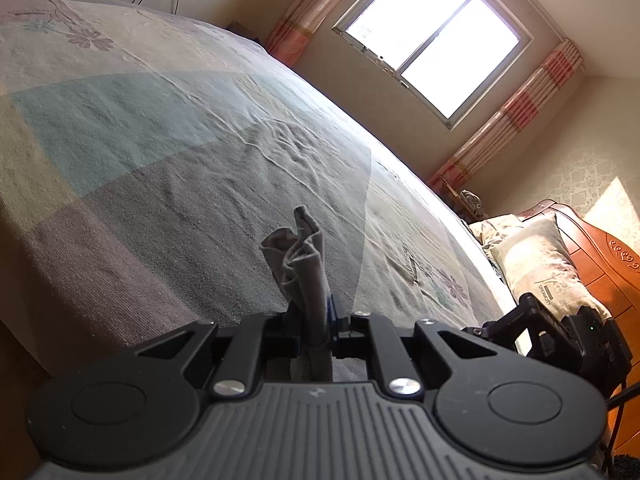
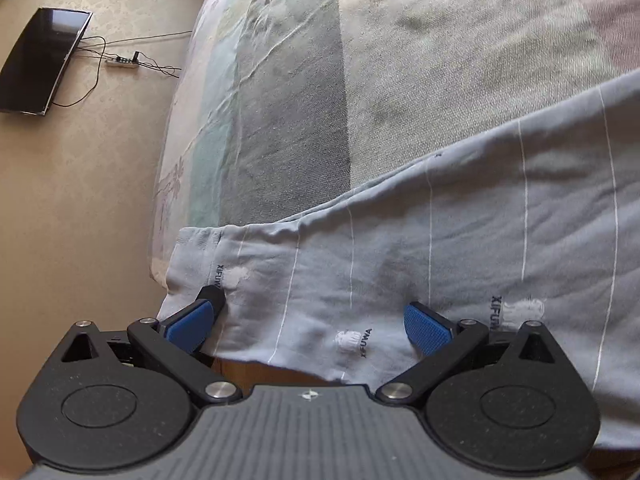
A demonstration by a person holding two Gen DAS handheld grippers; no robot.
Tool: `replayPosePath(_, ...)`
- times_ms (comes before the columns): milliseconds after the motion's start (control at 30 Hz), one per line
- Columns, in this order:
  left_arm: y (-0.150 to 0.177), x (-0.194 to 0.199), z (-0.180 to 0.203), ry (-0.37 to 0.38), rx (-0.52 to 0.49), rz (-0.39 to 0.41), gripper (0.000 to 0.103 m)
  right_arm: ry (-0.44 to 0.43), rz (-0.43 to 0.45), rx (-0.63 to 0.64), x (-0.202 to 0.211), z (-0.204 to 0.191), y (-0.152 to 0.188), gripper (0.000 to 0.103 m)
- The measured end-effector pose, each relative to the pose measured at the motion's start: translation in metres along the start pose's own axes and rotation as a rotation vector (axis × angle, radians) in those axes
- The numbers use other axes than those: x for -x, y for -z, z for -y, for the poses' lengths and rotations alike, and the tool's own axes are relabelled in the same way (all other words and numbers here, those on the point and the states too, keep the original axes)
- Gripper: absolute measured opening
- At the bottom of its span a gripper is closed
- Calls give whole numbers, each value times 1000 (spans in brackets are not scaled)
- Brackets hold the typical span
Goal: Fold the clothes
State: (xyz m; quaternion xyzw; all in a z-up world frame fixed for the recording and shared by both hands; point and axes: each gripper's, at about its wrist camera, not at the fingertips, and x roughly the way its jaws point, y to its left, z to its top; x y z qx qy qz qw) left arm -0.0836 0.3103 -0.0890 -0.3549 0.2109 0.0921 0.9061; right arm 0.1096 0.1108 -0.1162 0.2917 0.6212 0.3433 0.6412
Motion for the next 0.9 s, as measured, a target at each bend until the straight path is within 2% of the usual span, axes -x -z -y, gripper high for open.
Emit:
replayPosePath(133, -2, 3, 8, 13, -22, 6, 11, -5, 3, -24, 13, -2, 15, 103)
replayPosePath(233, -1, 2, 16, 16, -38, 4, 11, 36, -41, -41, 6, 5, 30, 103)
replayPosePath(400, 1, 3, 37, 41, -90, -19, 11, 0, 35, -5, 39, 1, 31, 103)
replayPosePath(533, 2, 3, 54, 61, -132, -37, 11, 44, 142, 26, 84, 10, 22, 103)
replayPosePath(633, 3, 3, 66, 75, -163, -51, 11, 72, 169, -20, 107, 32, 21, 103)
replayPosePath(767, 6, 2, 82, 92, -201, -69, 11, 60, 180, -111, 129, 67, 24, 103)
replayPosePath(900, 9, -1, 97, 105, -233, -89, 11, 83, 198, -108, 146, 76, 34, 103)
